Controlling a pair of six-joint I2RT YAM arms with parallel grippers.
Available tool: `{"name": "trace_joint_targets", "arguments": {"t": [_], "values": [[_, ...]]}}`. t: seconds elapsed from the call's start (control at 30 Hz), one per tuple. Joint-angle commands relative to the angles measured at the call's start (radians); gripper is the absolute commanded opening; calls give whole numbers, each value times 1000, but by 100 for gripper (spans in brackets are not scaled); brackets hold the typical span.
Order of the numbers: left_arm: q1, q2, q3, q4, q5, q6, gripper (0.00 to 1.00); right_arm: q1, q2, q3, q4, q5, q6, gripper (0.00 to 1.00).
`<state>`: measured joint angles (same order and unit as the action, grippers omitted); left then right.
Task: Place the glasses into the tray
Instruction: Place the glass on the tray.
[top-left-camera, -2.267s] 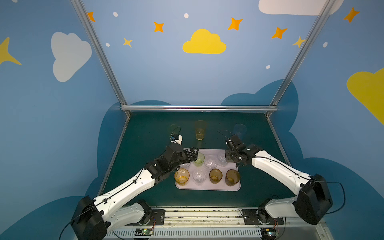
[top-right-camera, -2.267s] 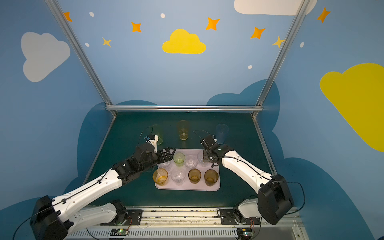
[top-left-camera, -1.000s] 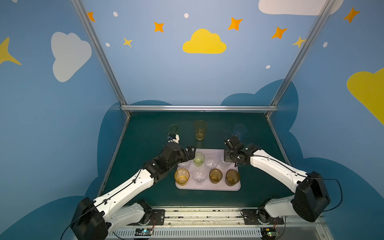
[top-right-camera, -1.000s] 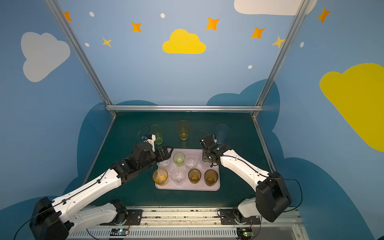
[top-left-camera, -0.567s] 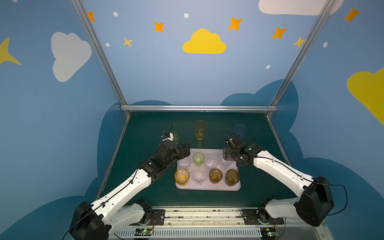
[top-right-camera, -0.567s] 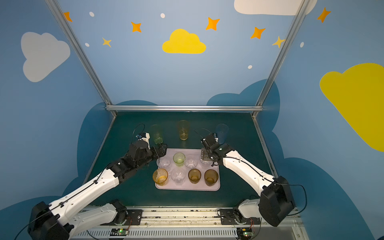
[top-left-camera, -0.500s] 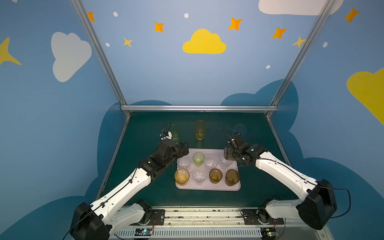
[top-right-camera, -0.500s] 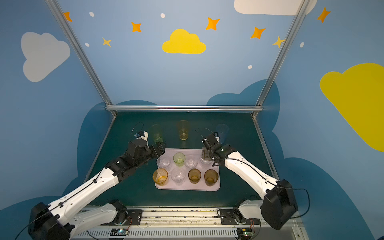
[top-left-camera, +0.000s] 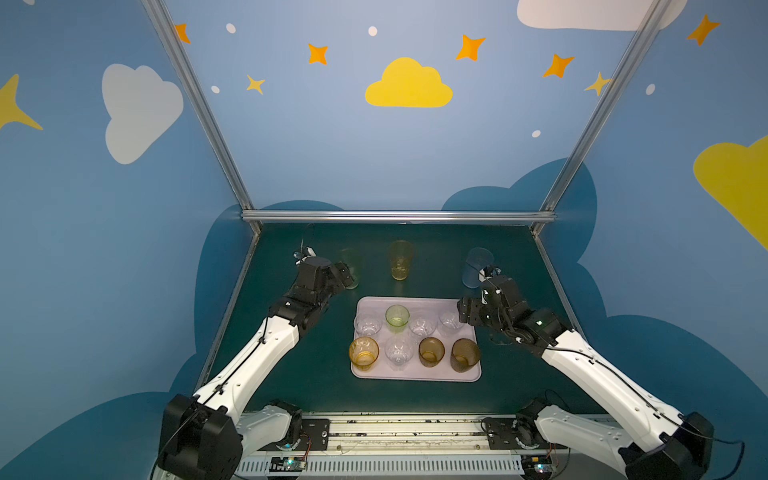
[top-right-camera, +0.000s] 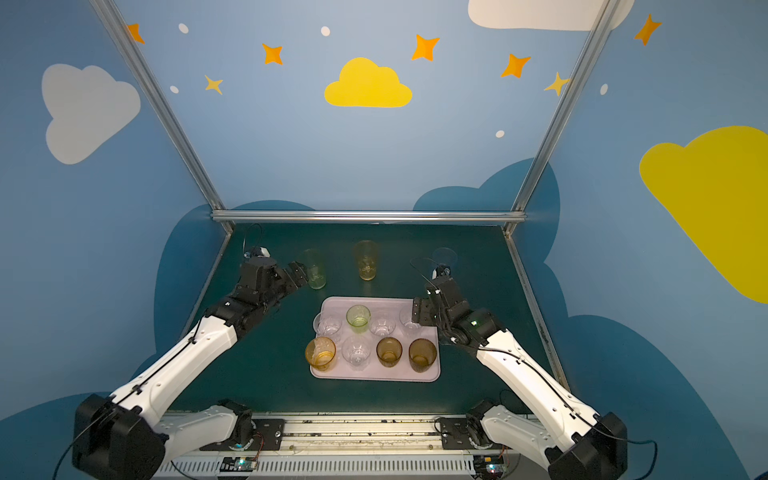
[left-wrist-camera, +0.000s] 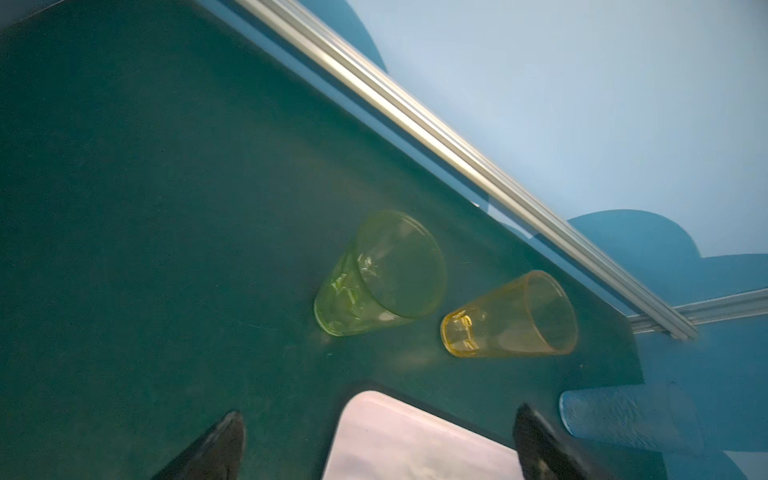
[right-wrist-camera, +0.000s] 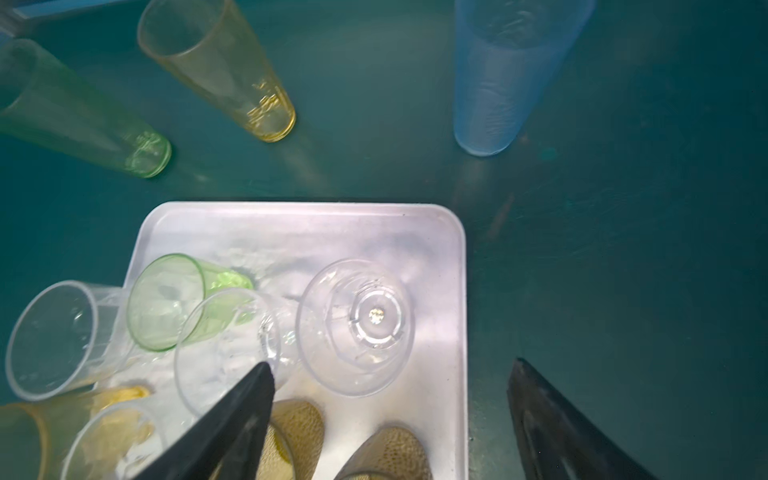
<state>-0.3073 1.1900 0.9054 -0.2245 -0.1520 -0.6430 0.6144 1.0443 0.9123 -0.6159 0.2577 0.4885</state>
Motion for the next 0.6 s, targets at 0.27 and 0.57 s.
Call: {"name": "trace_joint_targets", "arguments": {"t": [0.27,0.57], "values": [[202,50,81,-17,66,6,100,-22,-78,-65,70,-130,-10,88],[219,117,81,-5,120,7,100,-26,-66,-69,100,-187,-25,88]]}}
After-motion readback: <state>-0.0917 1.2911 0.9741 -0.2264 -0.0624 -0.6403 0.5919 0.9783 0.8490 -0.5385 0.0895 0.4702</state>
